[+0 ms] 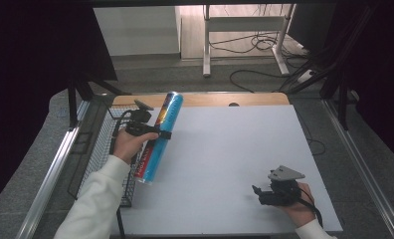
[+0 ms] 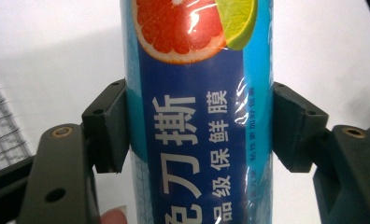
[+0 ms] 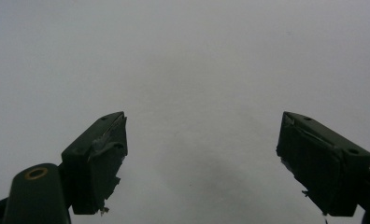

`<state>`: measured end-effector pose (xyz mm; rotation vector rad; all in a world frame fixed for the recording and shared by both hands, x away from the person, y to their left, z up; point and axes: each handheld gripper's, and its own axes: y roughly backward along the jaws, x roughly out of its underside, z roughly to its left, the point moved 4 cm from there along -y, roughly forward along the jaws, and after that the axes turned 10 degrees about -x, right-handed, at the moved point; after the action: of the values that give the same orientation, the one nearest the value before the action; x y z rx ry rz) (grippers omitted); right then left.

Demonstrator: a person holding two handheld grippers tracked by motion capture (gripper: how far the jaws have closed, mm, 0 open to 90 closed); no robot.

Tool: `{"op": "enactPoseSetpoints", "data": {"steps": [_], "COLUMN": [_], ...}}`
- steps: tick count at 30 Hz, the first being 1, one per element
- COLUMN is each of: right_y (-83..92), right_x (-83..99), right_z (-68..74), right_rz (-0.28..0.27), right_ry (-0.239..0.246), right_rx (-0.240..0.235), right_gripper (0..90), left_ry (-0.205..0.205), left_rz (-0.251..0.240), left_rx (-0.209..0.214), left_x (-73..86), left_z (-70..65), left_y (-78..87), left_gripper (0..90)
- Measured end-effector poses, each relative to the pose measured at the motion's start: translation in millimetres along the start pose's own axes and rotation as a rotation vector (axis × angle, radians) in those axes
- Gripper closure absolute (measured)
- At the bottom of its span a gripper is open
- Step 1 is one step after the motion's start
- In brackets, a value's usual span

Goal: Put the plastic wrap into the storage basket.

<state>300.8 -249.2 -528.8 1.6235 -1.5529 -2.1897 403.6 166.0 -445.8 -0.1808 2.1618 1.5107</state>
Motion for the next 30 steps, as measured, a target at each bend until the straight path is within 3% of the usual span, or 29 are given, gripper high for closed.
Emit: {"op": "enactPoseSetpoints", "data": {"steps": [12,30], "right_y": [-1.2,-2.3], "right_x": [-0.5,-1.3], "right_z": [-0.7,-0.3], "right_rz": [0.002,0.008], "right_ry": [0.001,0.005], "right_rx": [0.004,0.003], "right_gripper": [16.7,16.7], "left_ry": [0.054,0.094], "left_rz": [-0.06,-0.1], "left_rx": [0.006,-0.018], "left_x": [11.4,19.0], "left_z": [26.3,51.7], "left_y": [35.8,65.2], "left_gripper": [31.6,31.6]}}
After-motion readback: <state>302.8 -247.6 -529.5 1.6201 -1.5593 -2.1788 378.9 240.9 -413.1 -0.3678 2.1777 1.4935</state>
